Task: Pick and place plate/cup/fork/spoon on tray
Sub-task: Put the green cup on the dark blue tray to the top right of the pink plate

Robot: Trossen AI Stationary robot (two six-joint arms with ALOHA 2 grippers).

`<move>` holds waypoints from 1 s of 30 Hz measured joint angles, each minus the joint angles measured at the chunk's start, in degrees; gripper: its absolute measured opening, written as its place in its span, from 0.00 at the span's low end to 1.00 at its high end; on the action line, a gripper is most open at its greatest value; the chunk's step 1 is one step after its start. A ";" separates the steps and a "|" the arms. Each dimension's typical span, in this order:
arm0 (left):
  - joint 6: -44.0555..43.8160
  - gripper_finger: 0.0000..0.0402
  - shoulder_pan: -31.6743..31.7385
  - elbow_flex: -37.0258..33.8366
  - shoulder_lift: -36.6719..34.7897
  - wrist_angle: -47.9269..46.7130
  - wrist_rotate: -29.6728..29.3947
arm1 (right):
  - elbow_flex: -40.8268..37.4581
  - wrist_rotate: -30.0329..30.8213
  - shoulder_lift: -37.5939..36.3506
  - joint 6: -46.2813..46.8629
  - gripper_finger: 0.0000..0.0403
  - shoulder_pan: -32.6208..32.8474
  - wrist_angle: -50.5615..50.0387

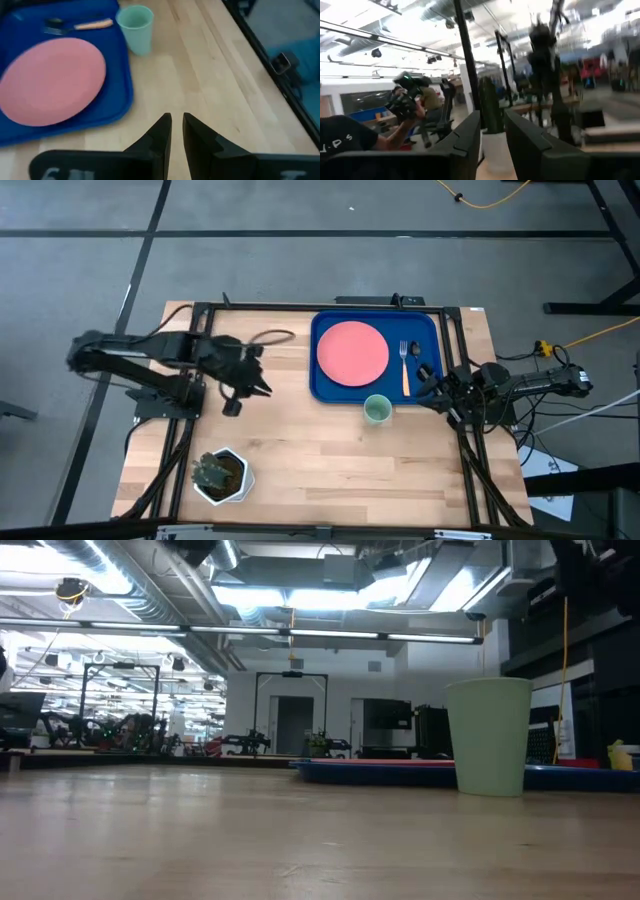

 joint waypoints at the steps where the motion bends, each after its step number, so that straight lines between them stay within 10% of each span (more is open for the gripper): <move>1: -0.62 0.10 0.82 -3.89 -3.23 2.76 -0.01 | 0.00 -0.01 0.00 -1.09 0.24 0.00 1.04; 22: -11.69 0.10 7.89 -51.07 -40.51 40.92 -6.57 | 0.98 0.95 -0.05 -8.00 0.24 0.02 14.61; 30: -11.69 0.10 9.58 -52.43 -44.14 41.30 -6.59 | 22.72 7.37 9.96 -15.54 0.24 0.00 -19.35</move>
